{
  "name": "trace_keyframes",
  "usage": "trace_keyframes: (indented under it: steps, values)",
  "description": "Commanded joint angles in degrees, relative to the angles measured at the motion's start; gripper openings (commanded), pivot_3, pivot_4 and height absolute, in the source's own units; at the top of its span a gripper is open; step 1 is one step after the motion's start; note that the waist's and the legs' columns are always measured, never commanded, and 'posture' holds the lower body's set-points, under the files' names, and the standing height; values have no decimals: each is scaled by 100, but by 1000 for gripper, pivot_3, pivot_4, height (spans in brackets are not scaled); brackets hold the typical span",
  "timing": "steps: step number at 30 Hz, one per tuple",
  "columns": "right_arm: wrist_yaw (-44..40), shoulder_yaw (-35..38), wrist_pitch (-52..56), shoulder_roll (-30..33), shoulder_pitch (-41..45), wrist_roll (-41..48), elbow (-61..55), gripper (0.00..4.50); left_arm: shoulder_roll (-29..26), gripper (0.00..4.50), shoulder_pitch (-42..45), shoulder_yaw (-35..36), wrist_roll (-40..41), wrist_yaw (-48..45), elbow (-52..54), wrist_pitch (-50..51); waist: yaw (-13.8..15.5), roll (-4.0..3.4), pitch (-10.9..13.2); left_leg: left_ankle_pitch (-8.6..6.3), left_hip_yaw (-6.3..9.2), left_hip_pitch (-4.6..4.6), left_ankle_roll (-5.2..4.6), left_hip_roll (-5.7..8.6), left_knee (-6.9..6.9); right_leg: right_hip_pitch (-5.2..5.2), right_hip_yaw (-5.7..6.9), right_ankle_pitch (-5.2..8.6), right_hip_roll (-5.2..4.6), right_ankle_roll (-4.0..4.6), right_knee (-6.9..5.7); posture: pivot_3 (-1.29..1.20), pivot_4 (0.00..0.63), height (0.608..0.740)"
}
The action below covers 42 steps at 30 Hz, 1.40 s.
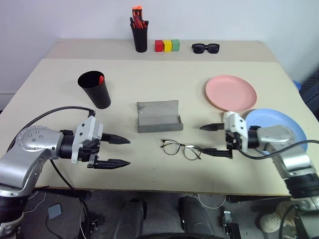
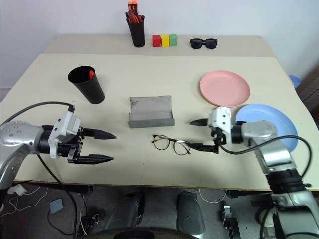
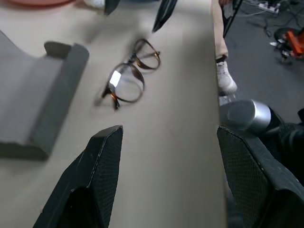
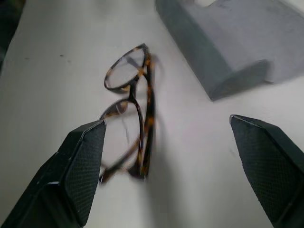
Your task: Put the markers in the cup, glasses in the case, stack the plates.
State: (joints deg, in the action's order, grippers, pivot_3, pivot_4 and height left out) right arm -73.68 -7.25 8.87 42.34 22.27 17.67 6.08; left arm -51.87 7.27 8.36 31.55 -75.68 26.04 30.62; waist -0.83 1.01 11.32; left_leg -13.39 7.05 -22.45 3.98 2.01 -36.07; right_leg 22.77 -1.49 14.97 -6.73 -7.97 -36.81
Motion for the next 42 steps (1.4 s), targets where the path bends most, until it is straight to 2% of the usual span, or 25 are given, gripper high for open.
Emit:
trace_keyframes:
  steps: [1,13,24,38,41,42]
  values:
    - [-144,-194,-12,-149,335,-143,271,4274,-74,3204,-226,293,75,248,385,-112,14,0,0,0,0,0,0,1,1,-2,0,0,-1,-1,3,0,150,740]
    - [-656,-618,368,-285,869,-389,788,4274,-110,3204,-1191,410,-145,710,750,-544,-32,-2,1,-1,0,0,-1,0,8,0,0,-1,0,-1,10,0,150,740]
    - [-1182,-796,1077,-363,1115,-169,395,4274,-113,3204,-1254,304,-169,818,699,-703,-30,-2,1,-1,0,0,0,0,9,-1,0,-2,0,-1,14,0,150,740]
    - [-1347,-1132,1195,-543,1352,-369,524,4274,-80,3204,-1288,239,-183,912,702,-769,-33,-3,2,-2,-1,0,0,0,13,0,1,-1,0,-1,19,0,150,740]
    - [-1326,-1173,1197,-664,1404,-420,587,3477,-74,3233,-1311,214,-181,960,719,-788,-35,-3,2,-2,0,0,0,0,14,1,1,-2,0,-1,19,0,150,740]
    - [-1321,-1185,1199,-691,1411,-427,599,2995,-82,3233,-1324,219,-176,966,720,-797,-34,-3,2,-2,0,0,0,0,14,1,1,-2,0,-1,19,0,150,740]
